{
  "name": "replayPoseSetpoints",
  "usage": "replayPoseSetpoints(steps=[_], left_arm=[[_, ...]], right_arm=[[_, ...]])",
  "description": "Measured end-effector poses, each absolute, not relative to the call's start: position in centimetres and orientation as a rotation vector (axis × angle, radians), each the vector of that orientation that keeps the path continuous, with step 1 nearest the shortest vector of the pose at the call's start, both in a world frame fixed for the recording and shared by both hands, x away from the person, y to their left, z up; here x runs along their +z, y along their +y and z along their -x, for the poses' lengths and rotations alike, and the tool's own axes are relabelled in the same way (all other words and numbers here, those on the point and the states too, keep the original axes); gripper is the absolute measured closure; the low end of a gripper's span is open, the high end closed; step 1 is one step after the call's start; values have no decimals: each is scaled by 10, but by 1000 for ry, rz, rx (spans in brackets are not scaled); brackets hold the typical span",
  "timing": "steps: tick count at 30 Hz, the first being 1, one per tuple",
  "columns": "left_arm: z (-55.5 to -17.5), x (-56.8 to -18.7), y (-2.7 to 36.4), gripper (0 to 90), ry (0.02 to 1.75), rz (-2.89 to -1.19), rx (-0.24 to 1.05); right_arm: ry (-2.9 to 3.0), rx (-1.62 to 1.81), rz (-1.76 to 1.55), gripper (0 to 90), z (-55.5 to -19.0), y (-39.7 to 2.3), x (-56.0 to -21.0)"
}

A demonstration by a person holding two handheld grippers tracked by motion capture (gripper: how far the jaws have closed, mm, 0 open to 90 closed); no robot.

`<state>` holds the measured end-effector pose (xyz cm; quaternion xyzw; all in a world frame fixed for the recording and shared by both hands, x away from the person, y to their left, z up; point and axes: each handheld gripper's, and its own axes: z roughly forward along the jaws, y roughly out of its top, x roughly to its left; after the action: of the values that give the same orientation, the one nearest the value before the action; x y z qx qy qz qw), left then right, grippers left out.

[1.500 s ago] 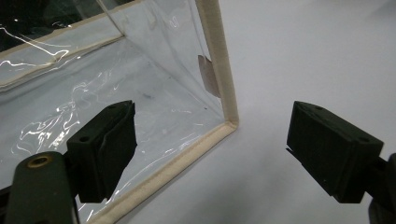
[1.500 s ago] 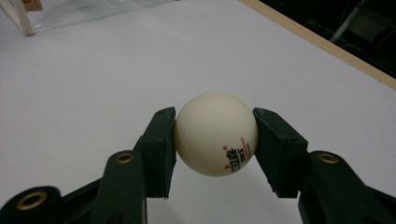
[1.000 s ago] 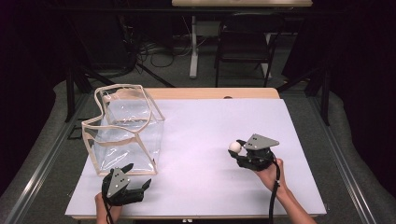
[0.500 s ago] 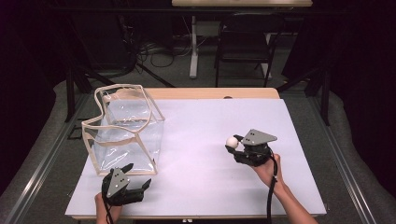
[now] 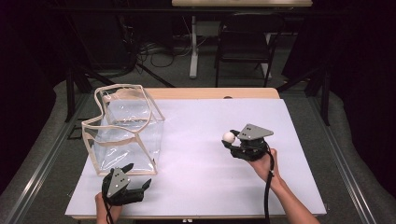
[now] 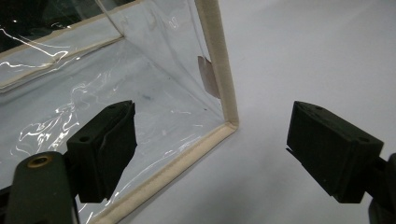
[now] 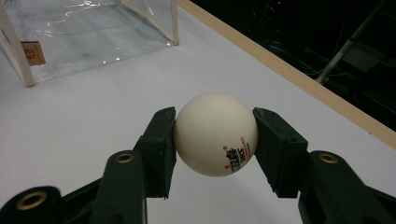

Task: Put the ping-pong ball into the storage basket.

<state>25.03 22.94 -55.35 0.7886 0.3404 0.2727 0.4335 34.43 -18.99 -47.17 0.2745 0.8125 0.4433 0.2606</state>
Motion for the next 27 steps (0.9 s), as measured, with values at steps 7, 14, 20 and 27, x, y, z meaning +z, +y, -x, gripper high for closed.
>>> replayPoseSetpoints(steps=[7,14,20,27], left_arm=[[-251,-553,229,159,842,-1965,678],[-251,-554,229,159,844,-1964,674],[-251,-554,229,159,844,-1963,673],[-251,-554,229,159,840,-1967,673]], right_arm=[[2201,1206,-729,509,-348,-185,-467],[2202,1211,-710,509,-353,-178,-462],[2198,1225,-703,509,-356,-173,-458],[2202,1228,-694,509,-360,-170,-457]])
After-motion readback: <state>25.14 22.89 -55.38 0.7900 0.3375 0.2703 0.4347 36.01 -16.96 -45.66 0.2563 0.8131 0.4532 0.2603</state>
